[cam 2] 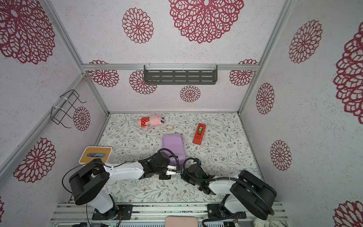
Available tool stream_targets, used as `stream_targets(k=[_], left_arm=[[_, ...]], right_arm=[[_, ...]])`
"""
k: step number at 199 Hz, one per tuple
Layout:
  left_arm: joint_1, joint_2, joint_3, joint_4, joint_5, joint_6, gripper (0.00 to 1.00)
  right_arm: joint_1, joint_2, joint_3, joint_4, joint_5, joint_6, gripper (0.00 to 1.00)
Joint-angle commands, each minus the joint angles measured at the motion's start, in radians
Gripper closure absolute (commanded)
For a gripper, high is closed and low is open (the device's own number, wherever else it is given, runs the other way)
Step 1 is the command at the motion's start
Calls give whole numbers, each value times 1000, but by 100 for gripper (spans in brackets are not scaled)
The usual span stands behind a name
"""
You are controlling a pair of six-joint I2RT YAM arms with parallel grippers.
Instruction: Wrap the gift box in paper
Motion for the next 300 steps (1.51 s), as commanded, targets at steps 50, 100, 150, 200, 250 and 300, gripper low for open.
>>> stream_targets(k=[50,100,150,200,250,300], left_arm=[[9,-43,-39,33,11,-1,87],[9,-67,-103,125,-37,13,61],[8,-40,-134,227,-87,11,57],[9,-7,-151,310,-114,6,59],[8,3,-168,377,-115,-21,65],[8,16,-166,378,-89,-18,73]], right_arm=[[13,58,24,149,64,24,91],[21,90,10,225,73,49,93],[24,85,6,247,77,62,94],[27,71,-1,249,88,67,95],[31,64,-6,254,95,68,96],[30,61,-11,260,97,70,96]])
